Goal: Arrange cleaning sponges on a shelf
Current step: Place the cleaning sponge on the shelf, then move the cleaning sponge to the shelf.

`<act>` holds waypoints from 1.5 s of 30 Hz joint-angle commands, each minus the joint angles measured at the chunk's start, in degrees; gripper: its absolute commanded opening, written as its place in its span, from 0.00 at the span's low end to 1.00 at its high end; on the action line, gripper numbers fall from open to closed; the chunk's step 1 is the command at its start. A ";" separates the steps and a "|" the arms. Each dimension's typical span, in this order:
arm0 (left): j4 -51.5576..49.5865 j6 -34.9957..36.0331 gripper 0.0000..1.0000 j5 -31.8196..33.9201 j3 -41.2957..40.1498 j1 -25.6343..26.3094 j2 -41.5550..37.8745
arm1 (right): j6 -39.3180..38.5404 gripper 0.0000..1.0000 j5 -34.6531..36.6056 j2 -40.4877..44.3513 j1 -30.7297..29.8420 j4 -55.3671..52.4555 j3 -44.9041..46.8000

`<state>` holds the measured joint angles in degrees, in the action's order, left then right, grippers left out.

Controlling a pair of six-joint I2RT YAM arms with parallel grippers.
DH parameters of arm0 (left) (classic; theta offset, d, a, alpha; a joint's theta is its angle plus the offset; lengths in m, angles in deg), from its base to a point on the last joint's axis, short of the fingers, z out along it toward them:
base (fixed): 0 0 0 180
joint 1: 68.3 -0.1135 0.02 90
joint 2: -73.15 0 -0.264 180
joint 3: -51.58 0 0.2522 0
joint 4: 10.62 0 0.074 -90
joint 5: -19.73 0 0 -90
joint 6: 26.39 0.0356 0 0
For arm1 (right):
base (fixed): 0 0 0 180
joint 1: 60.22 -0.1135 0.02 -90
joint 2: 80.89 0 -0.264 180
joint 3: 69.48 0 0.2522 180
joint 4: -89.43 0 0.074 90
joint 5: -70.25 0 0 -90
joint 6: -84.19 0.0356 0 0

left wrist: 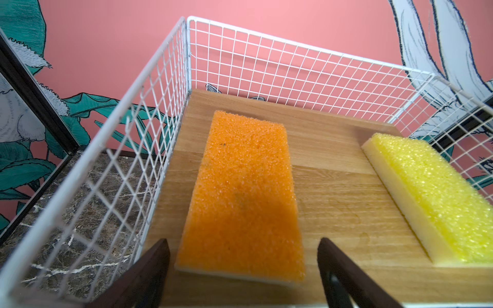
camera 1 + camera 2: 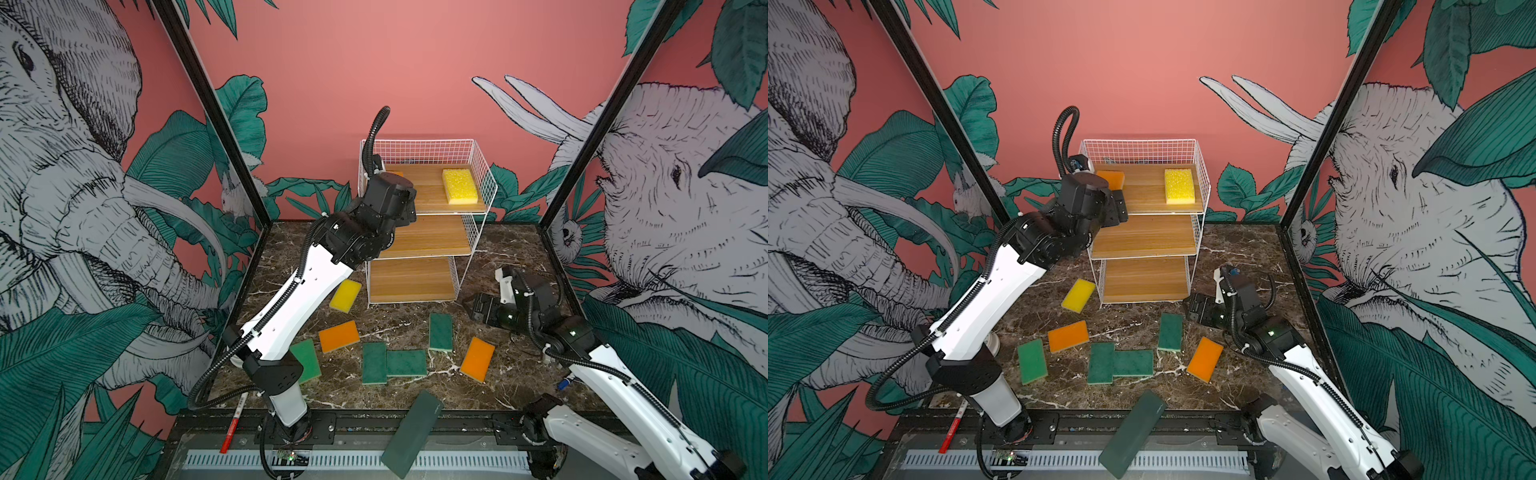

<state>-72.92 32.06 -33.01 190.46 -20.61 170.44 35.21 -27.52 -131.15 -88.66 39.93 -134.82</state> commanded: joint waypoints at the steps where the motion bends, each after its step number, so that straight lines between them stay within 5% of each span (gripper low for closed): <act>1: -1.04 -1.33 0.88 2.15 -0.96 0.98 -3.51 | 0.73 0.92 -0.14 0.95 0.16 1.47 0.07; 13: -4.10 -0.26 0.89 2.09 -1.82 5.37 -7.19 | 1.00 0.92 0.32 2.44 0.20 0.23 0.38; 23: -6.93 2.81 0.83 -4.59 -9.36 6.46 -17.77 | 0.46 0.90 0.57 1.17 0.14 -1.31 -1.07; 34: -15.53 9.80 0.77 -1.27 -7.80 6.02 -23.71 | 1.96 0.87 1.61 -0.69 -1.69 -2.62 -1.73; 39: -13.06 9.70 0.73 -13.34 -14.20 -1.64 -25.88 | 1.96 0.87 3.45 -2.13 -3.86 -4.05 -2.99; 45: -14.16 15.42 0.56 -21.51 -3.58 -1.80 -17.44 | 2.21 0.87 5.13 -3.74 -5.58 -4.17 -4.45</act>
<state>-86.30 44.10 -48.44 182.70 -22.25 150.22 36.50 -24.37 -134.53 -93.49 36.01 -137.70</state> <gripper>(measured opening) 0.572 0.867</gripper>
